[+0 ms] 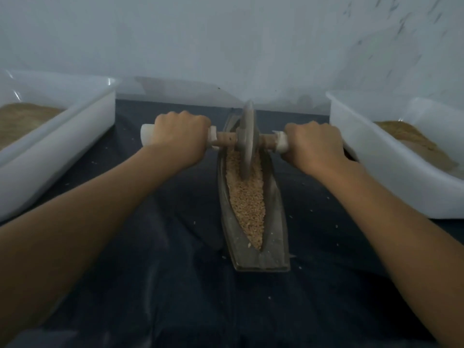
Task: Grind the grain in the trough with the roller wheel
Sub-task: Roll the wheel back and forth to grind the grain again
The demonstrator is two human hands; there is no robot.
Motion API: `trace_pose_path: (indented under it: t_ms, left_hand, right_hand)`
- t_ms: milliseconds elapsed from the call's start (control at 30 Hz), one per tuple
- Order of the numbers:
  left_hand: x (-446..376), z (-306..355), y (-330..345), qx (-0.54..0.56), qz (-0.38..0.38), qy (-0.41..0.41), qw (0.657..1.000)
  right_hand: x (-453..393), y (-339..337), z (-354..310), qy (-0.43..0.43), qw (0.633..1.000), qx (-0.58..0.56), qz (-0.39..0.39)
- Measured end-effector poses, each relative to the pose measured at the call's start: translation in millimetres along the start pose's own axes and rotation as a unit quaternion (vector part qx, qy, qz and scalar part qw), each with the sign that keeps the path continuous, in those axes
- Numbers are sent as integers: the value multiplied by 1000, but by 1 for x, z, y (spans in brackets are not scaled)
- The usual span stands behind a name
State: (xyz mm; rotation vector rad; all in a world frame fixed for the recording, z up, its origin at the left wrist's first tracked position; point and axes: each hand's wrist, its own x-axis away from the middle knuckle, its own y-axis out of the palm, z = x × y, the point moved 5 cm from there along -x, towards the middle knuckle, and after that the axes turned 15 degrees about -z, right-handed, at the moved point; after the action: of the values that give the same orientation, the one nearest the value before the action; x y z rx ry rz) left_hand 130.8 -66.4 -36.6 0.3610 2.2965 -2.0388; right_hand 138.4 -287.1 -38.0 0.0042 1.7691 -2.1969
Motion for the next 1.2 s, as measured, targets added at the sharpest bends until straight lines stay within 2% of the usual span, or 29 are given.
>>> trace_pose_path:
  t_ms: [100, 200, 300, 400, 500, 667, 800, 900, 967, 1033, 1133, 1200]
  left_hand:
    - [41, 2, -7, -22, 13, 35, 999]
    - [96, 3, -15, -54, 76, 84, 992]
    - [115, -2, -15, -18, 76, 110, 991]
    - [94, -4, -2, -19, 25, 68, 997]
    - [53, -4, 6, -16, 14, 22, 1000]
    - [-13, 0, -5, -34, -20, -13, 999]
    - [15, 10, -15, -62, -1, 17, 998]
    - [67, 9, -18, -76, 31, 50, 995]
    - [100, 9, -24, -95, 80, 84, 989]
    - [115, 7, -30, -87, 104, 97, 986]
    - [97, 6, -20, -97, 64, 62, 991]
    - [66, 2, -5, -49, 24, 29, 998]
  right_hand:
    - [42, -6, -4, -24, 1000, 9, -10]
    - [99, -30, -9, -81, 994, 37, 69]
    - [118, -45, -12, -108, 990, 27, 84]
    - [92, -35, -12, -92, 993, 24, 70]
    - [44, -12, -8, -46, 997, 49, 29]
    - [-9, 5, 3, 11, 1000, -13, -16]
    - [23, 8, 2, 9, 999, -34, -35]
    - [81, -4, 0, -30, 999, -2, 13]
    - [112, -21, -4, -73, 996, 0, 55]
    - [123, -29, -6, -98, 994, -20, 40]
    - [104, -18, -4, -79, 996, -4, 29]
    - [74, -7, -4, -35, 998, 37, 36]
